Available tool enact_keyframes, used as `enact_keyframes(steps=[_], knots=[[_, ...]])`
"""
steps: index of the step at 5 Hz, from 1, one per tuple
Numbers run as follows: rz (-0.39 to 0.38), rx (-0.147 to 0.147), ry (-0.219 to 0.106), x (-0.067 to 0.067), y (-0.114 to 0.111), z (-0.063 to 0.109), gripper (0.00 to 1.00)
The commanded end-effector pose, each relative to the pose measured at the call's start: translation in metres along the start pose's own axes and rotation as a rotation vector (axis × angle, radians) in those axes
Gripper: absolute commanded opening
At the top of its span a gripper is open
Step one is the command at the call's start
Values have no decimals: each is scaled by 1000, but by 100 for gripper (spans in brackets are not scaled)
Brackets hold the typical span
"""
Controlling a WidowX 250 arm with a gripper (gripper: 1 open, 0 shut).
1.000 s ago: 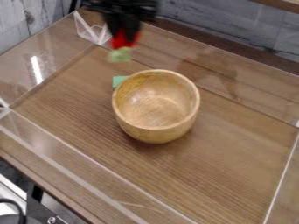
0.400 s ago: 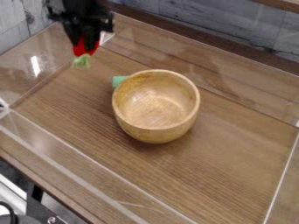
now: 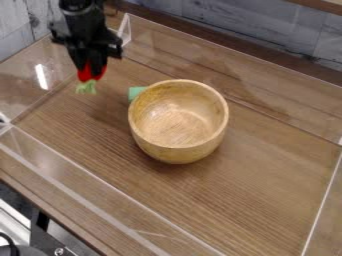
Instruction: Move the red fruit to the left side of the table
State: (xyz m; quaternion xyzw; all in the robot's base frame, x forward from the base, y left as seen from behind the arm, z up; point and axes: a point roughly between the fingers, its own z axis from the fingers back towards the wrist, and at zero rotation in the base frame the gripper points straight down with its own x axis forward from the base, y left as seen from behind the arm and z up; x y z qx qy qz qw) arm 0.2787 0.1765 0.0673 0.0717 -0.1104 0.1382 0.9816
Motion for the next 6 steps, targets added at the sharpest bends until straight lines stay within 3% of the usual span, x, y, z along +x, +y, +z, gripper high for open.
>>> enact_keyframes(steps=[1, 2, 3, 4, 5, 6], knots=[[-25, 23, -48, 20, 14, -1, 0], [-96, 6, -44, 22, 5, -13, 0], [-161, -20, -36, 21, -6, -22, 100], [-147, -29, -18, 25, 1, -24, 0], [-132, -38, -3, 28, 8, -26, 0], [-94, -45, 14, 22, 14, -30, 100]])
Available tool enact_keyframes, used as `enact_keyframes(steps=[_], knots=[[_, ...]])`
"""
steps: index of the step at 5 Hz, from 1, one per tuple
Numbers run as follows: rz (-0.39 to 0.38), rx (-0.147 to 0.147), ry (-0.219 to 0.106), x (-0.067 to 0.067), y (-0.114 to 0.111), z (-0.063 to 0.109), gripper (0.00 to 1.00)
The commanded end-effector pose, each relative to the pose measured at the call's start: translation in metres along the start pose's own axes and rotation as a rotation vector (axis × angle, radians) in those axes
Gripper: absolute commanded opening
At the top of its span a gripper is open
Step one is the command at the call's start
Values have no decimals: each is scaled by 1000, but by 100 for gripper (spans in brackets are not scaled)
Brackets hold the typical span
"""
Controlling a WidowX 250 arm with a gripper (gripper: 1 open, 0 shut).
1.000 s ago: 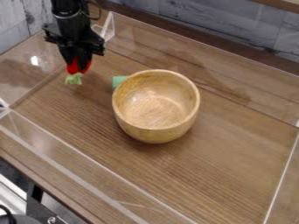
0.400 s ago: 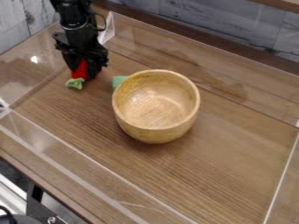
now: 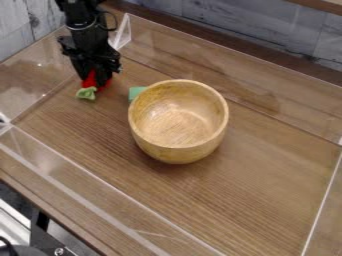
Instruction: Move the red fruit to the left side of the table
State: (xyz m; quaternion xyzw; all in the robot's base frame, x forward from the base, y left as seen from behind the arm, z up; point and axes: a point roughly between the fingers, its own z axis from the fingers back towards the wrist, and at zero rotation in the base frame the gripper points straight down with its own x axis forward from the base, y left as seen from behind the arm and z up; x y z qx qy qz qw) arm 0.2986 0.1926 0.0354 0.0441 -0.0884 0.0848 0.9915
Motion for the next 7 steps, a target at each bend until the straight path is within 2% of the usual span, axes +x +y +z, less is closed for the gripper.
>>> enact_keyframes(steps=[1, 2, 3, 4, 5, 6, 7], knots=[[48, 13, -15, -1, 13, 4, 0], [78, 11, 3, -6, 16, 1, 100], [31, -3, 17, -9, 22, -3, 100], [-15, -10, 16, -10, 26, -6, 0], [33, -5, 21, -8, 24, -6, 0], [21, -20, 38, -3, 21, -3, 100], [13, -39, 52, 2, 20, 1, 100]])
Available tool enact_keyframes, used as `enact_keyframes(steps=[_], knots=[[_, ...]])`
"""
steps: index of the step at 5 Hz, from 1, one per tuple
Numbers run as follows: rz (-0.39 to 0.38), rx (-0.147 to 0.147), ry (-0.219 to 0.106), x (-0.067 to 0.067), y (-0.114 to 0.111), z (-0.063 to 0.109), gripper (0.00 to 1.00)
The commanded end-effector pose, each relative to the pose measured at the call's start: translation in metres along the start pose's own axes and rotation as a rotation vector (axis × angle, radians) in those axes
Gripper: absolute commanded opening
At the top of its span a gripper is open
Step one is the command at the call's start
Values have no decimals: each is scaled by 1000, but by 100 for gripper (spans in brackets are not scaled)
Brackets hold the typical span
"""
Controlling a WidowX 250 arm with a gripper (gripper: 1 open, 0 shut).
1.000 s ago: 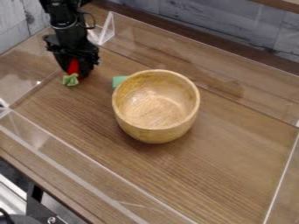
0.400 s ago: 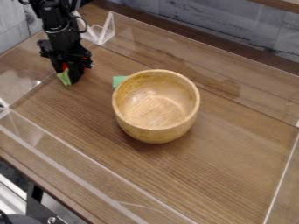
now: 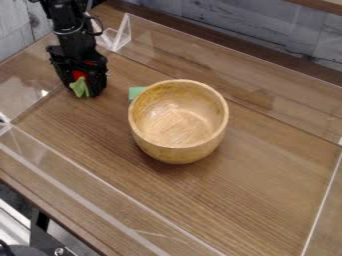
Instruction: Move the red fruit to the left side of the table
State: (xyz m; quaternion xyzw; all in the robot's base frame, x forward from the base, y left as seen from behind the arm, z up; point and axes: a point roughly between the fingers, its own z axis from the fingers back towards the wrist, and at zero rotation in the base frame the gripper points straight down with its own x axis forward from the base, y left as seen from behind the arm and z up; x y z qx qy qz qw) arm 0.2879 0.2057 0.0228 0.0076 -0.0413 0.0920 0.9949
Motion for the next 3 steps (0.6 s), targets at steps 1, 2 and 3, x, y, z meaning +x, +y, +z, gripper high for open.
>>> enact_keyframes(steps=[1, 2, 3], knots=[[25, 7, -51, 15, -3, 26, 100], [54, -16, -55, 19, -10, 39, 100], [67, -39, -66, 29, -5, 53, 100]])
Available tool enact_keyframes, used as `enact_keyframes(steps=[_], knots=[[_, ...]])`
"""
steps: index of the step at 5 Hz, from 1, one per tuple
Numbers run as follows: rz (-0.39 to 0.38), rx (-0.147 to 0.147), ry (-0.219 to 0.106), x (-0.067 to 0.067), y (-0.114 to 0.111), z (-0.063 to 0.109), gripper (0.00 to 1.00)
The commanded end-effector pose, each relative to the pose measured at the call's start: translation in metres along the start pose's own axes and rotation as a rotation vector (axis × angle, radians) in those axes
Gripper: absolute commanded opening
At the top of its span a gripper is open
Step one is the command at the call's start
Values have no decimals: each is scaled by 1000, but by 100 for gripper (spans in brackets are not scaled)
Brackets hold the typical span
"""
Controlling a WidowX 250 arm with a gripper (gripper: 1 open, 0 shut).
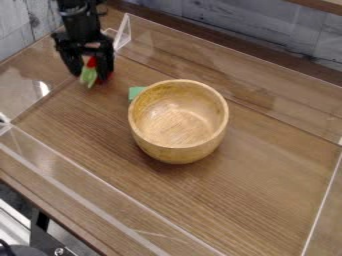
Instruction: Move the red fruit to the left side of the table
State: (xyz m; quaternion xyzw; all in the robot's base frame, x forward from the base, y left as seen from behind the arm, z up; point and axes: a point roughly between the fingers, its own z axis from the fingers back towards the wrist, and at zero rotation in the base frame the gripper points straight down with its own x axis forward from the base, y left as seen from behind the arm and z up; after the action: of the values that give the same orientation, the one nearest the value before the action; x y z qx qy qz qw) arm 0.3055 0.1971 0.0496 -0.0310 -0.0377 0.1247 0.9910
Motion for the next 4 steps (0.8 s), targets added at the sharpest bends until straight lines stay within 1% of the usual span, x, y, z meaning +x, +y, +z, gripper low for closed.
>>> enact_keyframes(steps=[1, 2, 3, 4], knots=[[16, -10, -94, 18, 3, 47, 100], [-3, -51, -98, 12, 1, 68, 100], [-34, -85, -101, 6, -5, 88, 100], [-44, -107, -98, 7, -12, 95, 100]])
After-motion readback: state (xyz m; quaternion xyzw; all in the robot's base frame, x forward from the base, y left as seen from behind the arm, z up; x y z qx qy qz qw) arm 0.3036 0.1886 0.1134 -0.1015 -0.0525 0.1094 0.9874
